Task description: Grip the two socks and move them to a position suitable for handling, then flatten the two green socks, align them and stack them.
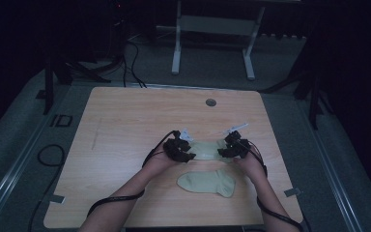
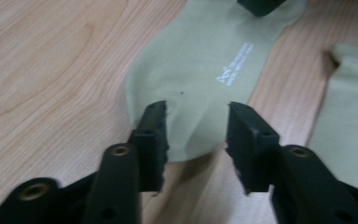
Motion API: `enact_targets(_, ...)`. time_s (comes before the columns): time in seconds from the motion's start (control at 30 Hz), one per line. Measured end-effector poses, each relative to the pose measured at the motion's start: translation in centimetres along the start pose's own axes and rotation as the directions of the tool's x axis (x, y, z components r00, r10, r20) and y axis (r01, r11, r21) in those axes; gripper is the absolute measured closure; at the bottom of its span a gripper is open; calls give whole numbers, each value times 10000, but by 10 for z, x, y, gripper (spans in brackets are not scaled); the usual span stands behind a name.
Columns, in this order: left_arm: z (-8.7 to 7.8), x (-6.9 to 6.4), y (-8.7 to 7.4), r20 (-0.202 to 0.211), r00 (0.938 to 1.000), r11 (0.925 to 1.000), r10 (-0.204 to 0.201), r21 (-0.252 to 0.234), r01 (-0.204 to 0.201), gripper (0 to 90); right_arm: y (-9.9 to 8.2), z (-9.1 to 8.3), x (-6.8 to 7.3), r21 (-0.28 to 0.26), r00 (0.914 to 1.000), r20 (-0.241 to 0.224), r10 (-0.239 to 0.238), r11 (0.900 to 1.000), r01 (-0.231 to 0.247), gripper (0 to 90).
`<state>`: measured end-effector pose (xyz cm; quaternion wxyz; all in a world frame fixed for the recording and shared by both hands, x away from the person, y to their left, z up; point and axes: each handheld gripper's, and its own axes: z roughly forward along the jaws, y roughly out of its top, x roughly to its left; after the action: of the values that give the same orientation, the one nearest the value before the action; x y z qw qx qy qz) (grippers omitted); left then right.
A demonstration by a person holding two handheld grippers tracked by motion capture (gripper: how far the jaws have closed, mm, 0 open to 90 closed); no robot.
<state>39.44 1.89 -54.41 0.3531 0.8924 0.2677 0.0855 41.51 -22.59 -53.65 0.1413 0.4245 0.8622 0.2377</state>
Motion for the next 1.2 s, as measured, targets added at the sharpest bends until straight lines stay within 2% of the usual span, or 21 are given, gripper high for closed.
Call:
enact_targets(0.1, -7, -5, 1, -12, 9999, 9998, 156, 131, -156, 503, 1, -3, 0, -21, 10000, -77, -54, 10000, 54, 458)
enact_targets(0.17, -13, -9, 1, 22, 9999, 9998, 102, 180, -103, 499, 2, -11, 0, -219, 9996, -234, 126, 9997, -132, 430)
enact_targets(0.2, -16, -11, 1, 30, 10000, 9997, 81, 214, -82, 496, 3, -14, 0, -104, 9989, -385, 258, 9996, -262, 412)
enact_targets(0.3, -26, -17, -2, 230, 9996, 9991, 151, 402, -160, 453, 0, -25, 2, -362, 9986, -504, 168, 9992, -187, 414)
enact_targets(0.47, -39, -28, -12, 313, 9994, 9994, 127, 326, -137, 437, -13, -43, 11, -576, 9971, -755, -123, 9983, 80, 459)
enact_targets(0.57, -45, -34, -19, 388, 9992, 9992, 133, 364, -147, 437, -24, -54, 17, -713, 9960, -881, -127, 9974, 64, 507)
enact_targets(0.67, -47, -41, -27, 459, 9989, 9983, 121, 572, -147, 439, -36, -62, 25, -693, 9937, -1060, -371, 9972, 299, 534)
enact_targets(0.83, -44, -51, -41, 583, 9983, 9967, -25, 814, -23, 447, -56, -64, 37, -450, 9886, -1364, -642, 9973, 585, 567)
enact_targets(0.93, -41, -54, -47, 387, 9992, 9945, 94, 1039, -133, 448, -67, -61, 39, -265, 9912, -1140, -668, 9976, 642, 589)
enact_targets(1.03, -38, -56, -51, 190, 9998, 9939, -96, 1101, 75, 465, -75, -58, 40, -25, 9933, -908, -710, 9975, 710, 606)
enact_targets(1.13, -36, -56, -53, 247, 9995, 9932, -173, 1159, 143, 491, -81, -54, 41, 215, 9945, -737, -739, 9969, 756, 617)
enact_targets(1.2, -35, -57, -54, 218, 9995, 9916, 225, 1268, -251, 503, -84, -52, 42, 267, 9949, -746, -684, 9971, 706, 626)
